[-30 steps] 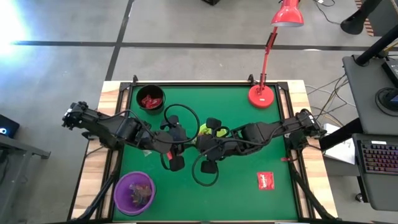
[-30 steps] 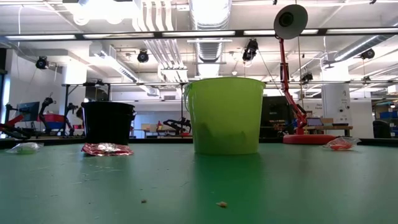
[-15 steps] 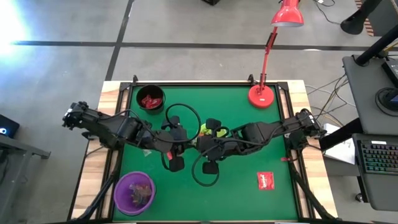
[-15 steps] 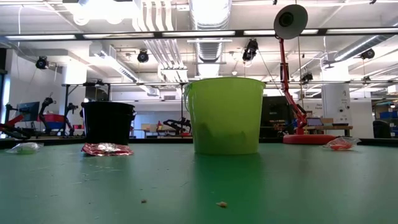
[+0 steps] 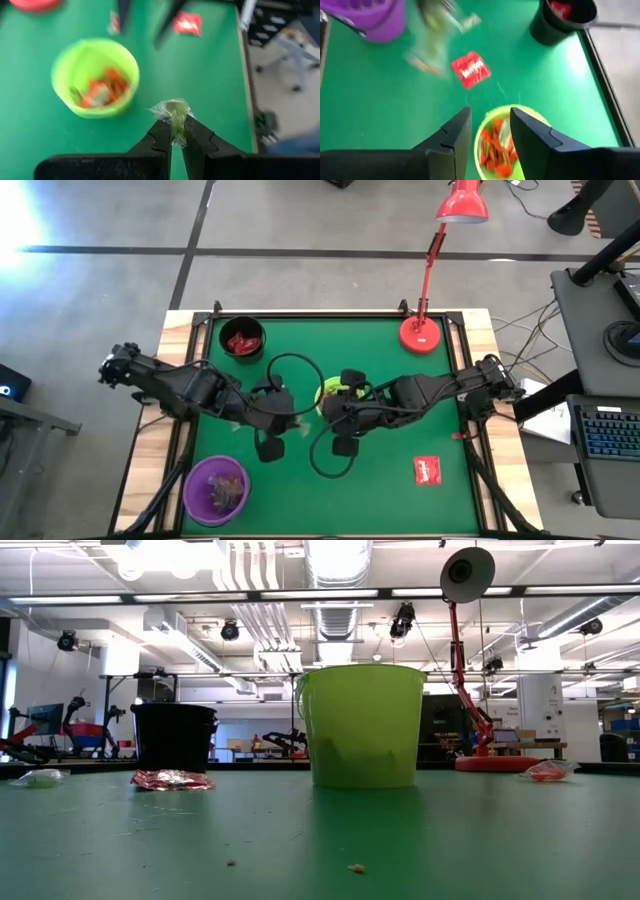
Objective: Sort candy
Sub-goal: Put the green gummy into the purple bucket
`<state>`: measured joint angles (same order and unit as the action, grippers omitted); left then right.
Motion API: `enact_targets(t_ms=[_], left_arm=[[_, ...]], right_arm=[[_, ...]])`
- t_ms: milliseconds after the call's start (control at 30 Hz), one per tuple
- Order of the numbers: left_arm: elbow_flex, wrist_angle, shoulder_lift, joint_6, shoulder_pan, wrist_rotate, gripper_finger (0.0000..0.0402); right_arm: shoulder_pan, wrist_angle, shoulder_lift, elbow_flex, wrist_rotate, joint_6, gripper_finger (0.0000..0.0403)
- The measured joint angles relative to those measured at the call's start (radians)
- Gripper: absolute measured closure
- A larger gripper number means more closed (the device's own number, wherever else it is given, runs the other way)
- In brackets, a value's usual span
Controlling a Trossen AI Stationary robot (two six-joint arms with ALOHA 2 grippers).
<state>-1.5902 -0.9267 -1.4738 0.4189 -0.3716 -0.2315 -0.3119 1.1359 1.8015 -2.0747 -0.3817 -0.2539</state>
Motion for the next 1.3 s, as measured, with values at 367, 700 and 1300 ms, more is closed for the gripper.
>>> enact_targets(t_ms=[367, 700, 1300], left_arm=[[0.001, -0.275, -0.003, 0.231, -0.144, 0.208, 0.0397], [0.016, -0.351, -0.002, 0.531, -0.349, 0.226, 0.0398], [0.278, -0.317, -0.004, 0.891, -0.485, 0.278, 0.0383]], right_arm=[[0.000, 0.164, 0.001, 0.002, 0.000, -0.089, 0.0278], [0.000, 0.164, 0.001, 0.002, 0.000, -0.088, 0.0273], [0.000, 0.164, 0.001, 0.002, -0.003, -0.087, 0.0279]])
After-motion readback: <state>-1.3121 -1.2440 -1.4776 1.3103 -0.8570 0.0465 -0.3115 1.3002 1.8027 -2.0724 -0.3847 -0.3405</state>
